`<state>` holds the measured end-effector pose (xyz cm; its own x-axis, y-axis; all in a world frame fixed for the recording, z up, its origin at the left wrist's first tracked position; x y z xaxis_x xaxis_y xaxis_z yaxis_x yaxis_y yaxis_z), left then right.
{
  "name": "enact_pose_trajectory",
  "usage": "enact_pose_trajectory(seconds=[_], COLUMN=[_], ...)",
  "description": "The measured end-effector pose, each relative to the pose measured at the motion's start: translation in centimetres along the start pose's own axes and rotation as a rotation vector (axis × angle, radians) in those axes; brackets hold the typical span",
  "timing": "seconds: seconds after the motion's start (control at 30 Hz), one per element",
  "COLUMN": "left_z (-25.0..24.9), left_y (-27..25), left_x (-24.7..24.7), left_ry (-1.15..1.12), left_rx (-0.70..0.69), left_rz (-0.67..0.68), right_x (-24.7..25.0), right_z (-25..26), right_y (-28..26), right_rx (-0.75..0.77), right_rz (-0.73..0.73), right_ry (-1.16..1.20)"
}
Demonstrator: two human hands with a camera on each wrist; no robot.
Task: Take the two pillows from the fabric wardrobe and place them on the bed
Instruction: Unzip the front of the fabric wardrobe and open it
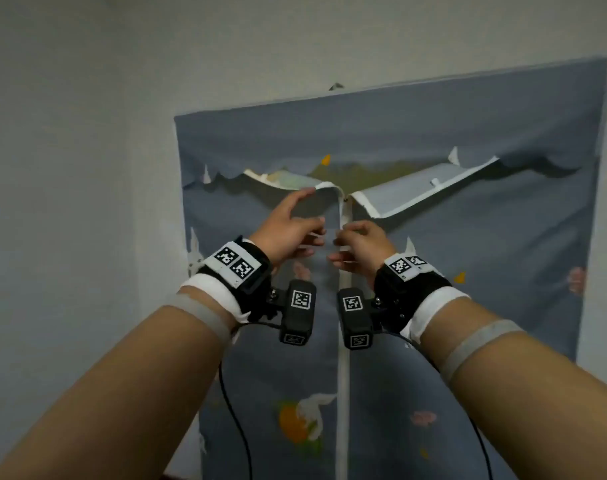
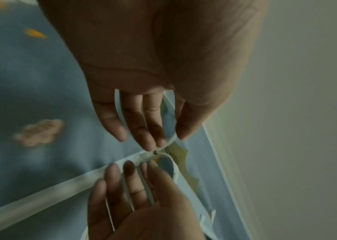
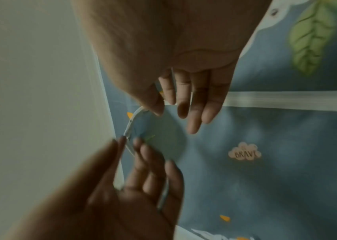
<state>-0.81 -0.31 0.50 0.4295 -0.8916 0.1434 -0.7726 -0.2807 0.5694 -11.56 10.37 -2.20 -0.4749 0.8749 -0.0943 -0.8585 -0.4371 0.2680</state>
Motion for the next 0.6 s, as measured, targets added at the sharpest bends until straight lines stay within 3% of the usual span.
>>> enact_pose_trajectory(seconds=[0.13, 0.27, 0.4, 0.6], left_z=[-0.6, 0.0, 0.3, 1.8], left_y=[4.5, 7.8, 9.8, 10.5], left_x=[-1.7, -1.8, -1.0, 1.1], left_ry=[0.505, 0.89, 1.002, 0.897], left_rx=[-0.18, -0.162, -0.291, -0.415], left_rz=[-0.023, -0.045, -0.146, -0.155], right_x=[0.5, 0.4, -0.3, -1.9], right_z=[0.2, 0.3, 0.2, 0.7], right_y=[2.6, 4.8, 6.3, 7.5], right_rx=[0.013, 0.009, 0.015, 0.043], right_rz=[-0.06, -0.08, -0.124, -0.2], right_ry=[-0.043, -0.076, -0.114, -0.127])
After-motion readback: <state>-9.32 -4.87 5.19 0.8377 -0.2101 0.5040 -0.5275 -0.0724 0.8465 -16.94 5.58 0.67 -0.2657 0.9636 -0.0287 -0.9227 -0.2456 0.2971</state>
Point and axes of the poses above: each hand's wrist, its own y-axis towards the middle knuckle, its own x-axis out of the back of the hand, z = x × y, the point moved 1 cm from there along y, towards the middle knuckle, and after that the axes turned 5 degrees about -x, right-handed, at the moved point
